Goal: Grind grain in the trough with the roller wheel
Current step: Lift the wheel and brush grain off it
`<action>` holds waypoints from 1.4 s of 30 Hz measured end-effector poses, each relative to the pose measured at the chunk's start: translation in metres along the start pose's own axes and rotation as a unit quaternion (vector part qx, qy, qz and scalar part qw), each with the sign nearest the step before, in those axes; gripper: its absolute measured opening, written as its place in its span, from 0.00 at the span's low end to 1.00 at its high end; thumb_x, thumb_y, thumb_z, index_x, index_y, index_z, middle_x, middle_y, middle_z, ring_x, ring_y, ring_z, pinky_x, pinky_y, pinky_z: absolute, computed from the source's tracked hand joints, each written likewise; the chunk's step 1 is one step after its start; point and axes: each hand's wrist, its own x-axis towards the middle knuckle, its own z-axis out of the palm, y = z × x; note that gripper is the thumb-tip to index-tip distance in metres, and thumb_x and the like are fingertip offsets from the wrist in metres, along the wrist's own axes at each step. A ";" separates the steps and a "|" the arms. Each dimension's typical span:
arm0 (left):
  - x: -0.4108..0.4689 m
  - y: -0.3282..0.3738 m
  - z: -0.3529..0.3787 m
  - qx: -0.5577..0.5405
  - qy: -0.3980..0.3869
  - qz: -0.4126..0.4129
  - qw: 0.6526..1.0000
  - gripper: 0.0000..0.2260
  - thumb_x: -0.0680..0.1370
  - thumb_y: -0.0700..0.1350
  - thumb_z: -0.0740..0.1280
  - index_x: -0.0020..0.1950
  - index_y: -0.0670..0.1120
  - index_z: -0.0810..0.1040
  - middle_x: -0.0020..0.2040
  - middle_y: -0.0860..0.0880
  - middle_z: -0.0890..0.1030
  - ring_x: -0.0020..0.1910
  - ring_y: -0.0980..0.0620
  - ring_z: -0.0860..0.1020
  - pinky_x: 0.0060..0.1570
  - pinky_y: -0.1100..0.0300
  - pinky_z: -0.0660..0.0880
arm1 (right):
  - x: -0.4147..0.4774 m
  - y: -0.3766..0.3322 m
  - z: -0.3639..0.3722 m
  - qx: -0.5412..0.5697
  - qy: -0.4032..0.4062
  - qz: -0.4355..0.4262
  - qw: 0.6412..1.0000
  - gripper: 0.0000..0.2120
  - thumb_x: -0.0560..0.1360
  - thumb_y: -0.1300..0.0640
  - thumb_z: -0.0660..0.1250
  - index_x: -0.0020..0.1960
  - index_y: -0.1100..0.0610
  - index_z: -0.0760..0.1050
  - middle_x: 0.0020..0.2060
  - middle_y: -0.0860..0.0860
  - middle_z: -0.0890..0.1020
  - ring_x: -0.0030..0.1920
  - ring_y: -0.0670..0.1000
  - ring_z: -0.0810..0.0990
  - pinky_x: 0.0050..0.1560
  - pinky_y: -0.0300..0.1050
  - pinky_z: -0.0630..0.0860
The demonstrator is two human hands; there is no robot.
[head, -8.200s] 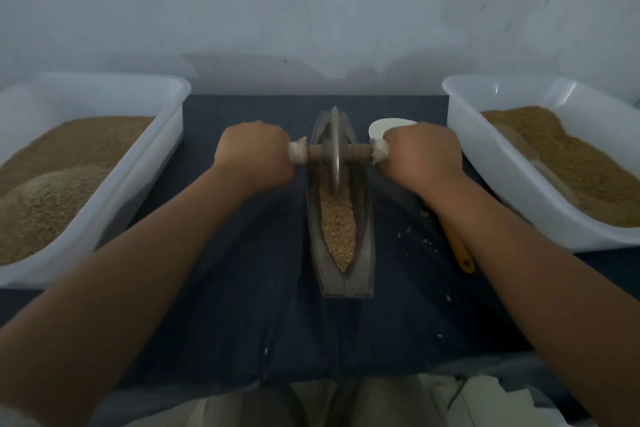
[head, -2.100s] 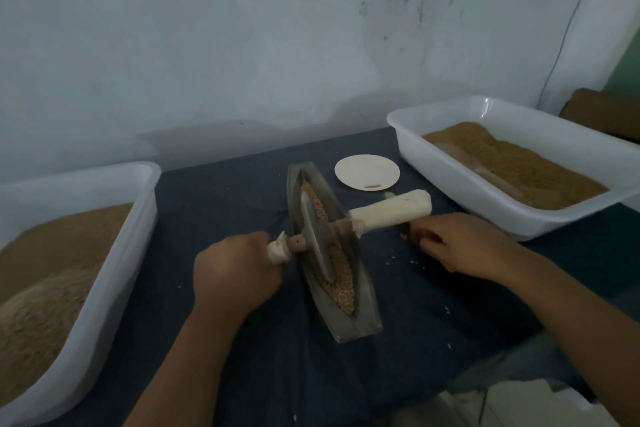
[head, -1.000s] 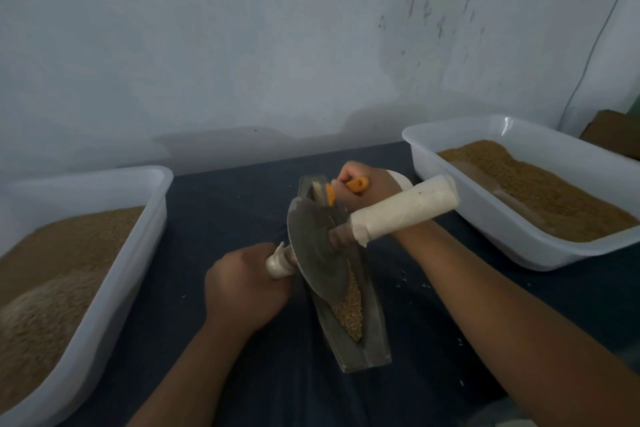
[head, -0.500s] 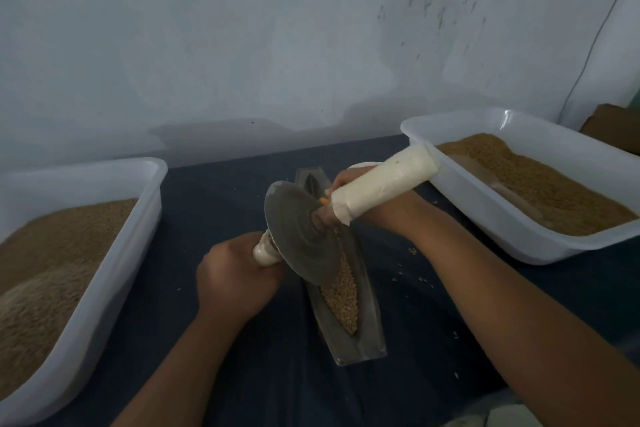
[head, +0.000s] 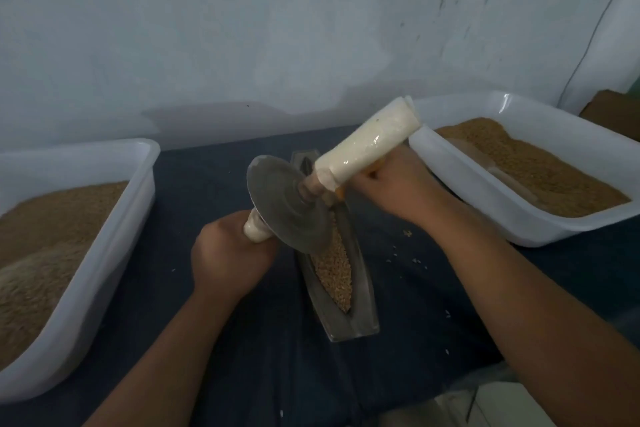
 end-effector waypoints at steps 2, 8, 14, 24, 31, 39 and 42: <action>0.002 -0.005 0.001 0.003 0.004 -0.013 1.000 0.08 0.73 0.49 0.75 0.39 0.59 0.78 0.33 0.59 0.81 0.31 0.54 0.80 0.32 0.55 0.75 | -0.009 -0.001 -0.018 0.061 0.105 -0.020 0.992 0.13 0.78 0.40 0.63 0.38 0.44 0.78 0.34 0.44 0.83 0.33 0.43 0.82 0.33 0.30 0.72; 0.007 -0.008 0.004 0.020 0.015 -0.047 0.999 0.04 0.72 0.59 0.72 0.41 0.62 0.80 0.31 0.56 0.81 0.35 0.54 0.81 0.36 0.56 0.76 | -0.030 -0.012 -0.047 0.246 0.080 0.050 0.965 0.24 0.82 0.37 0.64 0.39 0.54 0.81 0.24 0.56 0.79 0.20 0.53 0.72 0.21 0.39 0.67; 0.005 -0.004 0.005 0.045 0.009 -0.056 0.997 0.08 0.72 0.65 0.65 0.42 0.64 0.78 0.36 0.68 0.80 0.32 0.60 0.77 0.32 0.61 0.67 | -0.045 -0.019 -0.018 0.204 -0.096 0.029 0.974 0.22 0.81 0.36 0.64 0.38 0.50 0.80 0.24 0.54 0.78 0.20 0.49 0.72 0.21 0.38 0.67; 0.005 -0.006 0.005 0.053 0.004 -0.047 0.997 0.06 0.71 0.62 0.65 0.41 0.63 0.78 0.37 0.69 0.79 0.31 0.59 0.77 0.31 0.60 0.67 | -0.033 -0.025 -0.022 0.168 -0.058 0.004 0.984 0.22 0.82 0.37 0.64 0.38 0.51 0.80 0.25 0.54 0.79 0.21 0.49 0.74 0.23 0.37 0.70; 0.007 -0.010 0.007 0.067 0.001 -0.044 0.997 0.03 0.73 0.60 0.68 0.41 0.63 0.78 0.33 0.61 0.80 0.32 0.57 0.79 0.32 0.59 0.70 | -0.031 -0.031 -0.006 0.075 -0.046 -0.032 0.996 0.23 0.85 0.43 0.63 0.35 0.53 0.77 0.25 0.50 0.81 0.23 0.46 0.78 0.27 0.30 0.71; 0.007 -0.009 0.006 0.055 0.015 -0.043 0.997 0.05 0.74 0.61 0.68 0.42 0.63 0.77 0.38 0.68 0.79 0.31 0.58 0.77 0.31 0.60 0.66 | -0.036 -0.031 -0.009 0.131 -0.107 -0.016 0.986 0.22 0.83 0.40 0.63 0.36 0.51 0.78 0.25 0.53 0.80 0.21 0.47 0.74 0.24 0.34 0.71; 0.007 -0.010 0.006 0.055 0.015 -0.049 0.997 0.05 0.75 0.60 0.70 0.41 0.62 0.78 0.37 0.66 0.80 0.31 0.57 0.78 0.32 0.59 0.68 | -0.034 -0.031 -0.003 0.054 -0.044 -0.054 0.996 0.22 0.85 0.44 0.64 0.34 0.52 0.75 0.26 0.49 0.81 0.26 0.46 0.80 0.33 0.29 0.72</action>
